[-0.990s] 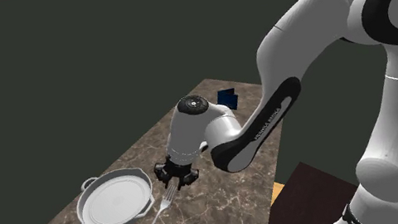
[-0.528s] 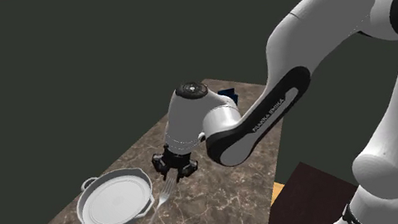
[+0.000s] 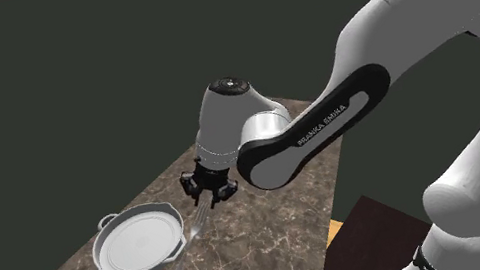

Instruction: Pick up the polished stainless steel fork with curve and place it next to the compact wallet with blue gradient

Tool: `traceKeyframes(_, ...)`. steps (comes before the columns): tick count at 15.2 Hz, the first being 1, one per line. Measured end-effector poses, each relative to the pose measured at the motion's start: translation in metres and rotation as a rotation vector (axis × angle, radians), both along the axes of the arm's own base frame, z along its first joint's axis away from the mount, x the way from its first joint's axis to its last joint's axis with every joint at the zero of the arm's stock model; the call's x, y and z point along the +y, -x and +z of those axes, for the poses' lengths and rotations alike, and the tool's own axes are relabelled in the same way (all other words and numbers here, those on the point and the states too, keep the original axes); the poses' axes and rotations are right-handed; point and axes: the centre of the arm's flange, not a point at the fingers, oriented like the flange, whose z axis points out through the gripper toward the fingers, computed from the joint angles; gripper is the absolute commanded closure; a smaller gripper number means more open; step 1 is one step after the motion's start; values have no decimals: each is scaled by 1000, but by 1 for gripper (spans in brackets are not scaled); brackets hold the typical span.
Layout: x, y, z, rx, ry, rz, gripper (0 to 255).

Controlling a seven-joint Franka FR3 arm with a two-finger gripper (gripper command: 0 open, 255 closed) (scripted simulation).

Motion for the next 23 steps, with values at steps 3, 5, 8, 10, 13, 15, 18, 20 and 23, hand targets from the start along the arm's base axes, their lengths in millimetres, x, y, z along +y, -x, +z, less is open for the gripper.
traceKeyframes(3,0,0,16,0,1,0,255)
traceKeyframes(5,0,0,26,0,0,0,255)
traceKeyframes(8,1,0,42,0,0,0,255)
traceKeyframes(10,0,-1,52,0,0,0,255)
traceKeyframes(13,-1,1,68,0,0,0,255)
traceKeyframes(15,-6,-2,74,0,-1,0,255)
traceKeyframes(18,-37,-15,73,1,-1,-1,255)
traceKeyframes(20,-59,-24,74,1,-1,-2,255)
traceKeyframes(23,-97,-38,75,1,-2,-2,255)
